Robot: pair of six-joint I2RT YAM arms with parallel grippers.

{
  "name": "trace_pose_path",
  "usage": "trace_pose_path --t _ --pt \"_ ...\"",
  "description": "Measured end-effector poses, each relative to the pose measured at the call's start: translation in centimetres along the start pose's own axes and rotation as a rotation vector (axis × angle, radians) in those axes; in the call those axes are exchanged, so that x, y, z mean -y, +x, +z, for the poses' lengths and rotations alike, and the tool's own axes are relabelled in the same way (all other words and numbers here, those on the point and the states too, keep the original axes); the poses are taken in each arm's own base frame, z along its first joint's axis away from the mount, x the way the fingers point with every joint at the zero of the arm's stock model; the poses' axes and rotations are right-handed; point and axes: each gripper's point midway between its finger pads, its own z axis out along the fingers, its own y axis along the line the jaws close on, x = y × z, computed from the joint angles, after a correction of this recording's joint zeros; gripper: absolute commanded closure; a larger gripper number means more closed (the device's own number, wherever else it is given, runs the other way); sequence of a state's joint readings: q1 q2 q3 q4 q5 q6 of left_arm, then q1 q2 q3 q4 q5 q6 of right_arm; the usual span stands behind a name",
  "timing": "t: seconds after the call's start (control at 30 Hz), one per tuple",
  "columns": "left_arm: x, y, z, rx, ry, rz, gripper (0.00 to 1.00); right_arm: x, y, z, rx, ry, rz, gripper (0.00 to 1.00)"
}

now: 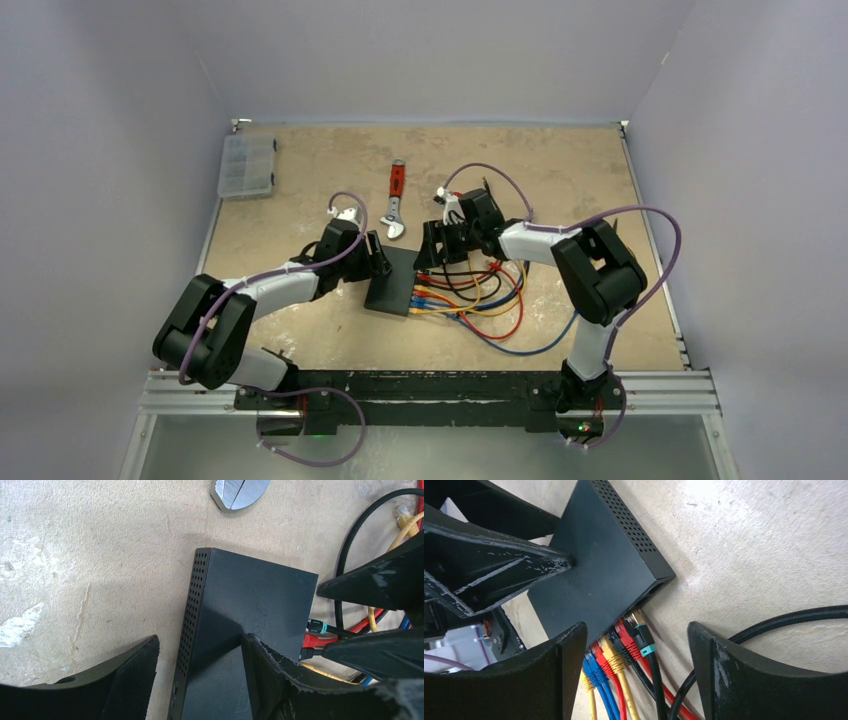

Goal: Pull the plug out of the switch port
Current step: Pull the connector from the switch port.

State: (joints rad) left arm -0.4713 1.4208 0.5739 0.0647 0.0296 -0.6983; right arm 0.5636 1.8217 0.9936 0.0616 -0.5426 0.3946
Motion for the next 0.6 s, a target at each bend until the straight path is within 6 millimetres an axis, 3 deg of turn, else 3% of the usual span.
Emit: trace_pose_path --t 0.27,0.6 --pt "0.0 0.1 0.0 -0.003 0.002 0.000 0.41 0.5 0.2 0.4 -0.008 0.013 0.061 0.27" --pt "0.0 0.2 0.0 -0.005 0.004 -0.001 0.42 2.0 0.4 -0.9 0.003 -0.042 0.161 0.36"
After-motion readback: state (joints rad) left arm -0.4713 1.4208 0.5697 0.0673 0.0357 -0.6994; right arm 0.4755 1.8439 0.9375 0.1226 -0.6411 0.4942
